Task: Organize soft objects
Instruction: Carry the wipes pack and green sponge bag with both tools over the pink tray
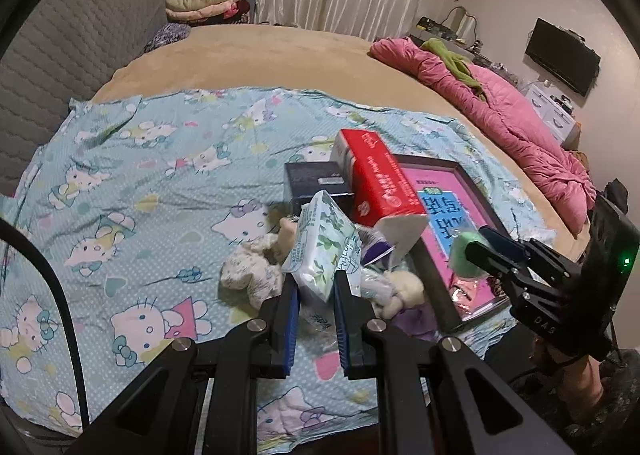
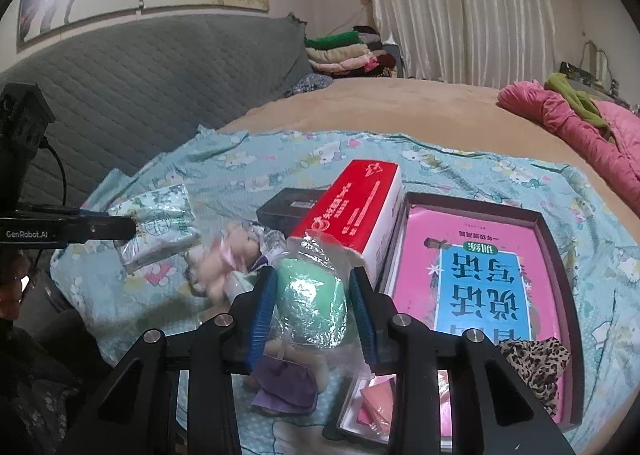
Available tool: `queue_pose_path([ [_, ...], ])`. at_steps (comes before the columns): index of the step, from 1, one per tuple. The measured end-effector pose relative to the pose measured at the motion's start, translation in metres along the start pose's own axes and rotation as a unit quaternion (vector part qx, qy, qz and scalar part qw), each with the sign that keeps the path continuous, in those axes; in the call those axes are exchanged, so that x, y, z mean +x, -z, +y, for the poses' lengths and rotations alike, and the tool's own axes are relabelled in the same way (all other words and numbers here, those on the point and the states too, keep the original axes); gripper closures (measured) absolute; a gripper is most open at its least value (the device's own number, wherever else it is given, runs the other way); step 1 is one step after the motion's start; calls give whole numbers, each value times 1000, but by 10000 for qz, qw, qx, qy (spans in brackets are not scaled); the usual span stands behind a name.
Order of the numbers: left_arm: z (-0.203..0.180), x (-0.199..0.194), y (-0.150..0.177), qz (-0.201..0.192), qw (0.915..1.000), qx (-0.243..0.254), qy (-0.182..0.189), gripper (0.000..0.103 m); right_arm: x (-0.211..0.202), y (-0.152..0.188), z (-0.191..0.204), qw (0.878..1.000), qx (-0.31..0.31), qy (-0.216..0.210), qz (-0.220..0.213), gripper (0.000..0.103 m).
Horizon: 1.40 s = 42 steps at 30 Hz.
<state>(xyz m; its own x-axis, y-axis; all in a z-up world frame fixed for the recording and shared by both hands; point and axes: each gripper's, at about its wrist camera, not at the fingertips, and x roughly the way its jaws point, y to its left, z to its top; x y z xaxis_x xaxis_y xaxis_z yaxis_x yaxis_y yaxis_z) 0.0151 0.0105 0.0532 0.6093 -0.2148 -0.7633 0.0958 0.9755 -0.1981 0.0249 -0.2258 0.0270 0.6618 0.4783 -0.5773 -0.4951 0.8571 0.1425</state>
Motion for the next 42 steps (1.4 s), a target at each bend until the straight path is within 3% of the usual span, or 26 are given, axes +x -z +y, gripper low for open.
queue_pose_path([
  [8,-25,0,-7,25,9999,158,11,87,-11,-3,-13,9995,234,-33,-201,64],
  [24,-104,11,-26,1,9962,786,377,86,-37,0,-67,9932,944,475,-496,65],
  [32,-148,29,-29,76,9911,1209,561,87,-55,6,-96,9850,1389,740,-708,65],
  [42,-172,64,-36,270,9894,1219,746,86,-66,15,-124,9760,1798,958,-764,65],
])
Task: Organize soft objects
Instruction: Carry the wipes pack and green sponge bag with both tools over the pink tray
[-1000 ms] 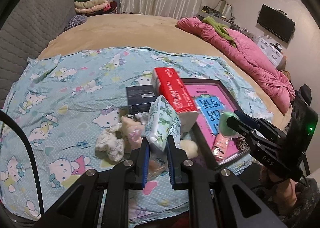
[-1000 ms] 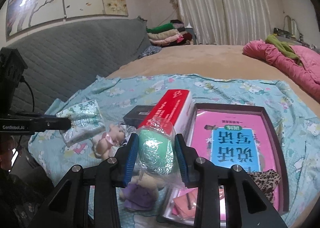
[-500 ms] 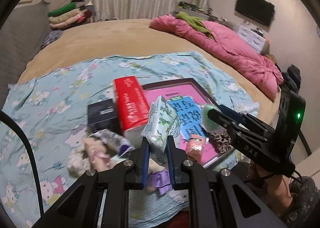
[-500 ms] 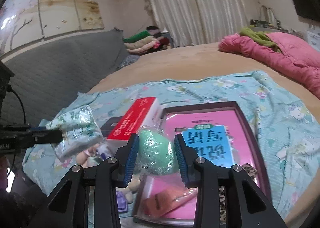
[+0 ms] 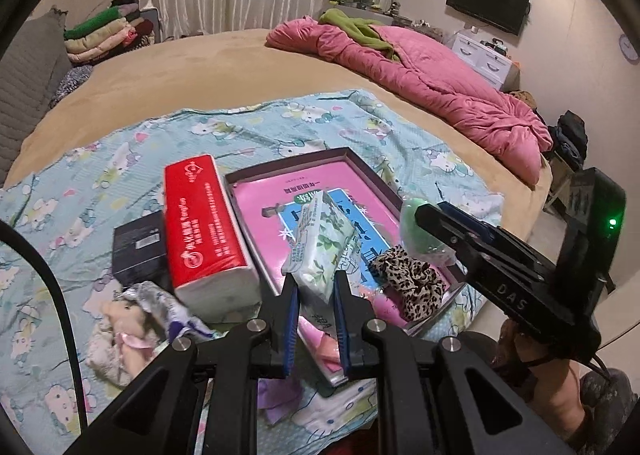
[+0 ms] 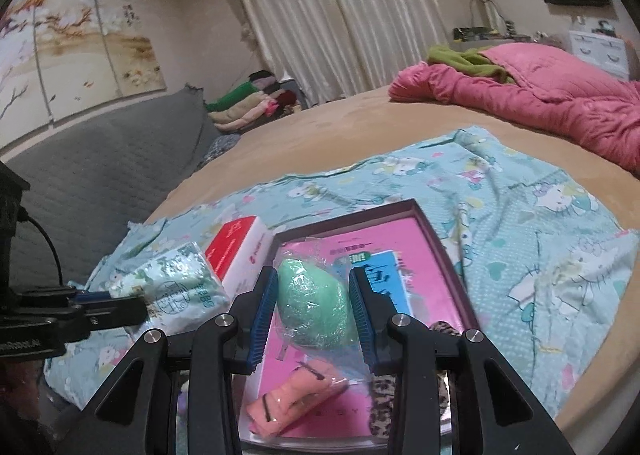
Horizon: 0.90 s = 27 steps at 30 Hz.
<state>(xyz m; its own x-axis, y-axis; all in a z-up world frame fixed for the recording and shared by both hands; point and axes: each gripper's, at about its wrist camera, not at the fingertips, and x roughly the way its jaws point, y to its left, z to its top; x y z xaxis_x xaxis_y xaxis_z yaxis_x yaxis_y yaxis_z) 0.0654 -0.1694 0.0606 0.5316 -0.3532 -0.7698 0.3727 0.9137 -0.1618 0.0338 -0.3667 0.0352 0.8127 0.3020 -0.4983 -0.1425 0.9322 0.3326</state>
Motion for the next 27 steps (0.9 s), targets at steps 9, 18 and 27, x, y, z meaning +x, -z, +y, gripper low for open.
queue_pose_path([
  [9,-5,46,0,342,9994,-2,47,86,2,3,-9,9997,215,43,107,65],
  [18,-1,74,4,534,9985,-106,54,86,11,11,-12,9985,329,44,427,65],
  [27,1,96,14,788,9968,-128,89,86,28,23,-12,9957,223,180,877,65],
])
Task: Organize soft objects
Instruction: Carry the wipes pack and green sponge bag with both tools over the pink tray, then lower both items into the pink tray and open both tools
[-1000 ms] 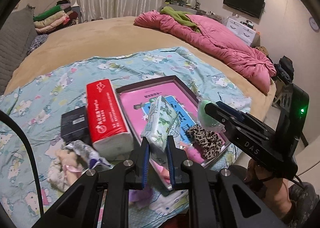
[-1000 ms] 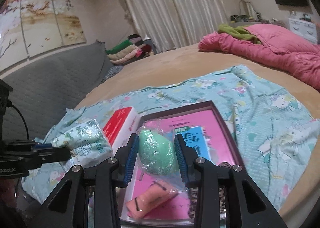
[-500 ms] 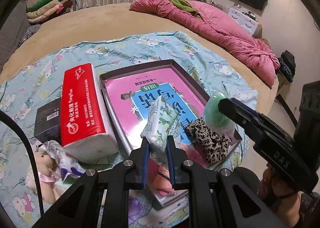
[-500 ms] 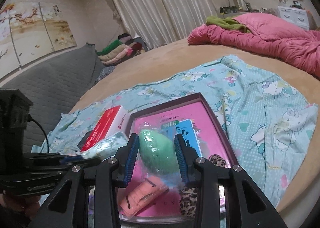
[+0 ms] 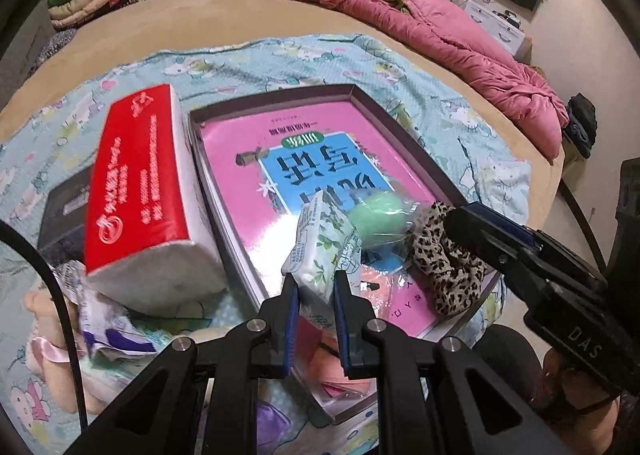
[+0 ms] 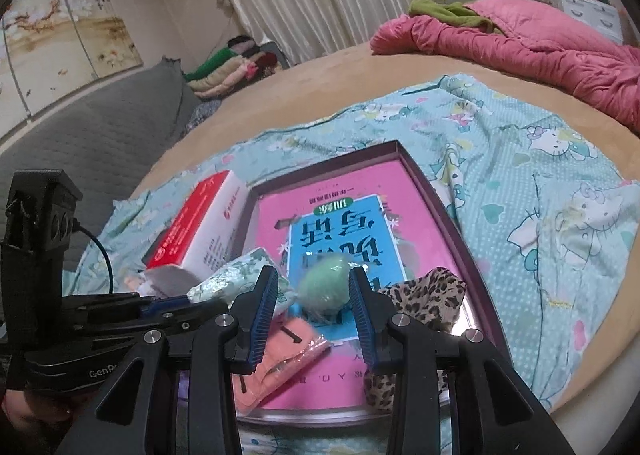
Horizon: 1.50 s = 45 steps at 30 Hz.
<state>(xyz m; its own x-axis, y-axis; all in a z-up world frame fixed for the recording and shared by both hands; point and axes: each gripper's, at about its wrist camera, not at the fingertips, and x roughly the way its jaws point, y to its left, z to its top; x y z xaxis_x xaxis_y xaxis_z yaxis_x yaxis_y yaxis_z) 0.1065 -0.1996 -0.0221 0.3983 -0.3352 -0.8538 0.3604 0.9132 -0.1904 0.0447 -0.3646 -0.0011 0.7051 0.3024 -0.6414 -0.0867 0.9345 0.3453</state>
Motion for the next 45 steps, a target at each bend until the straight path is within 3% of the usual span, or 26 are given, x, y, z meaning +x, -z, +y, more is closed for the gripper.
queue_pose_path([
  [12,-9,8,6,124,9998,101,95,86,19,8,-3,9971,-243,585,410,64],
  [29,-9,5,9,214,9998,43,10,84,19,7,-10,9964,-24,749,408,44],
  [34,-9,0,11,207,9998,6,-23,66,17,6,-8,9963,-45,780,357,38],
  [45,-13,-6,14,150,9998,92,18,58,10,5,-10,9957,127,898,194,33],
])
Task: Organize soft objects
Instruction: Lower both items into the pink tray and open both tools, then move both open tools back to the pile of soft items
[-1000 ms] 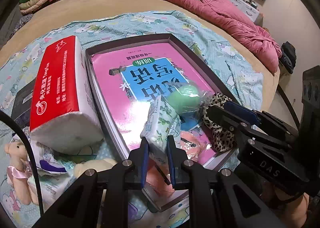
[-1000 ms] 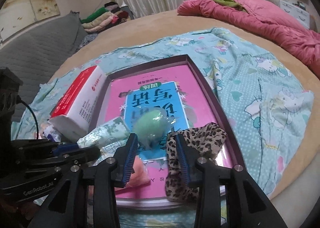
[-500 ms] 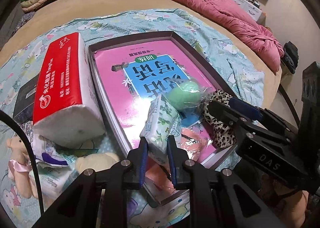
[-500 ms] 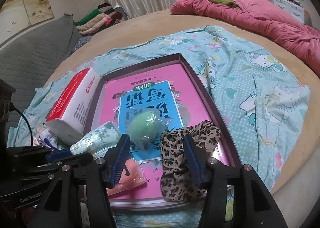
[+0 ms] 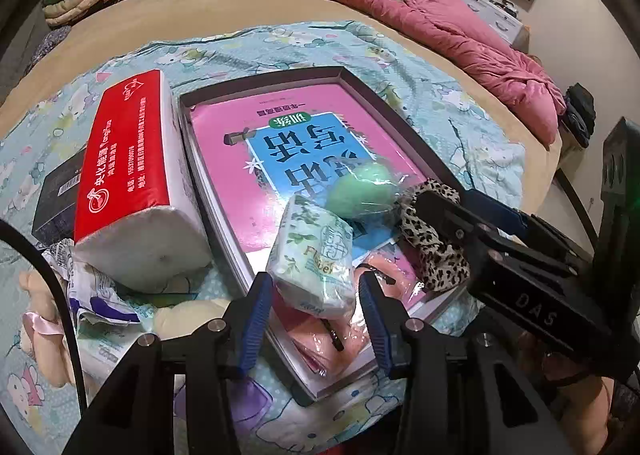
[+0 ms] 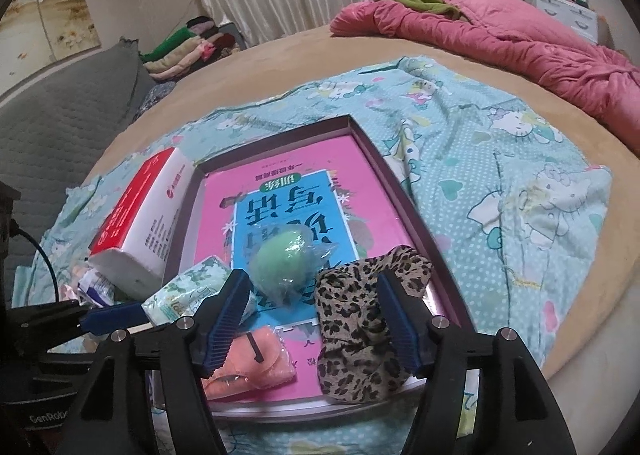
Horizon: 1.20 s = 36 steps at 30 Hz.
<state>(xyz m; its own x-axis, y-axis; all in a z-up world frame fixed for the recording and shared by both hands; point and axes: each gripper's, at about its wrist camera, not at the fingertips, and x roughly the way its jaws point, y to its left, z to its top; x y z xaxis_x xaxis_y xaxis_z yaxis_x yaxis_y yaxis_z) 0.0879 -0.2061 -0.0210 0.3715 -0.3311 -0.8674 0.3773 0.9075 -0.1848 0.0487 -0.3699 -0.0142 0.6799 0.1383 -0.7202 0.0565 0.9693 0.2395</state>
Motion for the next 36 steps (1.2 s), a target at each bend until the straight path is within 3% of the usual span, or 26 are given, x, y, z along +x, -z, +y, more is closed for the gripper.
queue_pose_path([
  [15,-6,-30,3,-277,9995,178,7,36,-18,2,1,9992,183,201,-284,26],
  [21,0,-45,7,-402,9989,175,-165,29,-34,-1,5,9980,211,238,-538,25],
  [36,31,-98,24,-728,9949,17,-700,25,-76,-9,53,9953,-287,-44,-922,22],
])
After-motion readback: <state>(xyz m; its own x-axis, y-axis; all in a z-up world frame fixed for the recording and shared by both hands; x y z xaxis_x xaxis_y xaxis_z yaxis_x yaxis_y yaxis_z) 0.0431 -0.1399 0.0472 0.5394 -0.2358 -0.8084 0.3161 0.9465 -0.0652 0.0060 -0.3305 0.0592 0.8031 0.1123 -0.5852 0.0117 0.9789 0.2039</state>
